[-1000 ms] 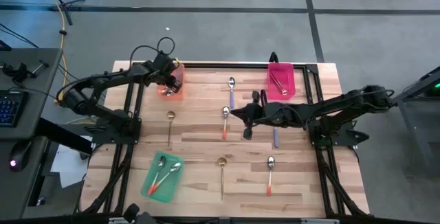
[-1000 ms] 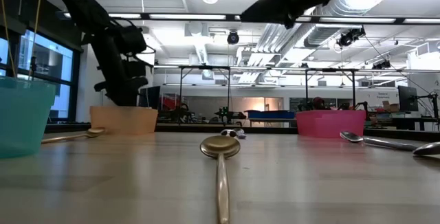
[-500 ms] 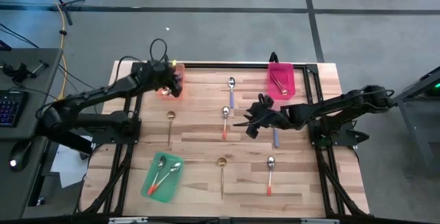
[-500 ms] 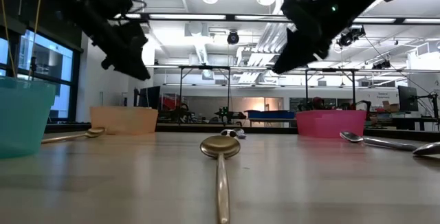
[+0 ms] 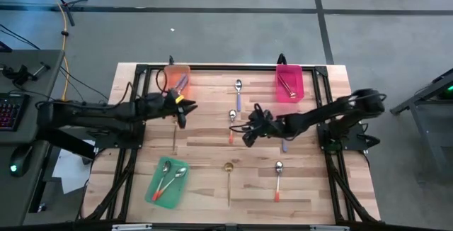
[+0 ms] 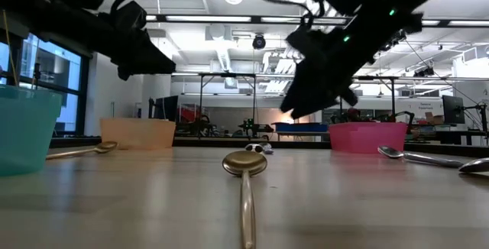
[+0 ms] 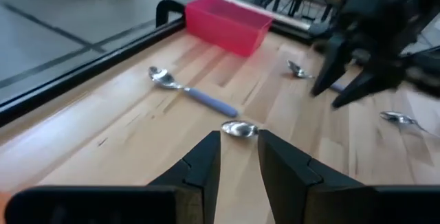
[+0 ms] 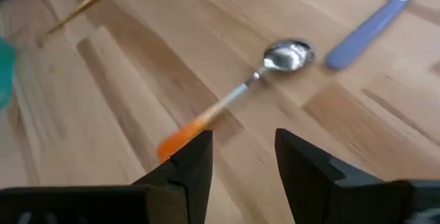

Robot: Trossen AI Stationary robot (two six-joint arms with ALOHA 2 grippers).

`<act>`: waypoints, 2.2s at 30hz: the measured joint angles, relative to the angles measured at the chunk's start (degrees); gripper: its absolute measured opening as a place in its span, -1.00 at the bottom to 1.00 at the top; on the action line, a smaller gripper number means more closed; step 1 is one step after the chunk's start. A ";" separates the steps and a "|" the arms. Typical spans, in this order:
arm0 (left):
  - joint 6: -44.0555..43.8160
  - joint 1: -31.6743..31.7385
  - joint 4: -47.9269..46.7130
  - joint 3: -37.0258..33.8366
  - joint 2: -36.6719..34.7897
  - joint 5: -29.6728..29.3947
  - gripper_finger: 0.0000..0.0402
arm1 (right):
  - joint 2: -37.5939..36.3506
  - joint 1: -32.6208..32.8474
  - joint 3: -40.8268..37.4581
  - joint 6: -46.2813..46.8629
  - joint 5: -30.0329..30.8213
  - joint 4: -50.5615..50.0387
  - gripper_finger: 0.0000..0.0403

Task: Sort silverware by color (type)
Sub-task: Put the orange spoon into the green bin

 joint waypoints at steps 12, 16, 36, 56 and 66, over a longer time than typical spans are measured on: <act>0.65 -6.99 2.13 -1.88 0.17 -5.35 -0.58 | 15.44 -3.93 8.71 3.33 0.36 7.09 -0.29; 0.65 -8.21 2.10 -1.88 0.17 -5.53 -0.58 | 19.23 -5.53 14.49 5.03 0.29 -1.06 -0.29; -1.30 -15.27 4.50 -1.93 0.64 -8.86 -0.58 | 24.01 -5.39 19.98 -8.03 -5.76 4.22 -0.93; -0.77 -20.94 7.80 -1.95 2.93 -8.80 -0.53 | 13.18 -1.42 20.00 -18.88 -12.43 -2.43 -0.72; 1.76 -20.91 7.64 -1.95 2.93 -10.54 -0.53 | 22.34 -1.54 28.41 -21.52 -17.16 -8.83 -0.20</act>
